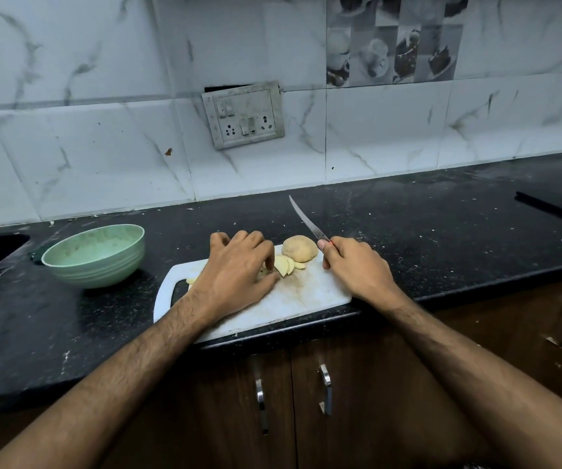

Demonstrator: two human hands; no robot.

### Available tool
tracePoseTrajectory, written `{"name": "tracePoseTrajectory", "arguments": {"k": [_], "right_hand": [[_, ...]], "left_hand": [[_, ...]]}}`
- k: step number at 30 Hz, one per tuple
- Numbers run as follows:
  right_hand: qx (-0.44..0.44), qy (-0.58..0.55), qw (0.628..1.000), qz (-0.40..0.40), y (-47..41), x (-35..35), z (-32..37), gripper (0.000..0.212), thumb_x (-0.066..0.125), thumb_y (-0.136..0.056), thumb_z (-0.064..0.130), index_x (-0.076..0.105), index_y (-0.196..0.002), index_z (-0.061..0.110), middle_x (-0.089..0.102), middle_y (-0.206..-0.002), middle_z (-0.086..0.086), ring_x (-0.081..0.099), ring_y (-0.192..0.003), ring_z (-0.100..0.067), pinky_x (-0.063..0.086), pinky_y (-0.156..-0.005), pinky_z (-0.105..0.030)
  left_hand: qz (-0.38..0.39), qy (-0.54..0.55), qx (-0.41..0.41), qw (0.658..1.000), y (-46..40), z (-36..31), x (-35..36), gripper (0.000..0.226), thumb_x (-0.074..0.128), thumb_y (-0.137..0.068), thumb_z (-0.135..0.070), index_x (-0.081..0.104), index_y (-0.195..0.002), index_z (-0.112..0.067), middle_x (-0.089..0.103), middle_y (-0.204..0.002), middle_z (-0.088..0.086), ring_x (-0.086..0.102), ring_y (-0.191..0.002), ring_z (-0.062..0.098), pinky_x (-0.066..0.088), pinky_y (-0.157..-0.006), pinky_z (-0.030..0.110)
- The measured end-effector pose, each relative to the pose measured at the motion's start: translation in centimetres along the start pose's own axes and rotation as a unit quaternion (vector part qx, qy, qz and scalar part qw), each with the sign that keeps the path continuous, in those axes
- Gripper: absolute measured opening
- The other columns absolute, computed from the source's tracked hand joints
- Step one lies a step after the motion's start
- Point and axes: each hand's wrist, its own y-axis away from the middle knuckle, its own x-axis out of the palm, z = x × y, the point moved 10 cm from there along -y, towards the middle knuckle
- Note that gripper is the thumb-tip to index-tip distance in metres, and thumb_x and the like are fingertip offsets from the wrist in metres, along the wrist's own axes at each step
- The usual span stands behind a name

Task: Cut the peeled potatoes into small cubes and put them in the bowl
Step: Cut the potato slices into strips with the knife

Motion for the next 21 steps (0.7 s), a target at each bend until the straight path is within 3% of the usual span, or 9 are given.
{"name": "tracePoseTrajectory", "arguments": {"k": [5, 12, 17, 21], "right_hand": [[-0.002, 0.003, 1.0, 0.004, 0.1, 0.0, 0.1, 0.048, 0.032, -0.1, 0.057, 0.059, -0.081, 0.022, 0.065, -0.084, 0.006, 0.062, -0.085, -0.023, 0.049, -0.078, -0.041], [0.002, -0.002, 1.0, 0.004, 0.2, 0.0, 0.1, 0.048, 0.031, -0.099, 0.057, 0.059, -0.081, 0.022, 0.065, -0.085, 0.006, 0.062, -0.087, -0.023, 0.048, -0.076, -0.04], [0.001, -0.004, 1.0, 0.004, 0.2, 0.0, 0.1, 0.048, 0.031, -0.099, 0.058, 0.059, -0.083, 0.022, 0.066, -0.087, 0.006, 0.062, -0.088, -0.023, 0.05, -0.079, -0.041], [-0.002, -0.003, 1.0, 0.006, 0.3, -0.1, 0.3, 0.048, 0.031, -0.1, 0.057, 0.059, -0.085, 0.021, 0.067, -0.089, 0.005, 0.062, -0.089, -0.024, 0.05, -0.08, -0.042]], "left_hand": [[0.113, 0.024, -0.015, 0.993, -2.1, -0.2, 1.9, 0.045, 0.05, -0.091, -0.062, 0.049, -0.123, -0.031, 0.063, -0.114, -0.014, 0.054, -0.108, 0.014, 0.024, -0.095, 0.044], [0.199, 0.079, -0.056, 0.975, -4.1, 0.9, 3.4, 0.04, 0.059, -0.088, -0.052, 0.054, -0.121, -0.03, 0.065, -0.11, -0.014, 0.058, -0.105, 0.012, 0.024, -0.091, 0.045], [0.162, 0.107, -0.065, 0.979, -3.9, 1.0, 2.3, 0.038, 0.061, -0.084, -0.045, 0.055, -0.117, -0.027, 0.062, -0.107, -0.012, 0.056, -0.1, 0.01, 0.024, -0.088, 0.041], [0.077, 0.122, -0.043, 0.989, -3.7, 0.1, 0.4, 0.026, 0.06, -0.087, -0.047, 0.059, -0.108, -0.032, 0.055, -0.096, -0.014, 0.055, -0.094, 0.005, 0.027, -0.09, 0.038]]}}
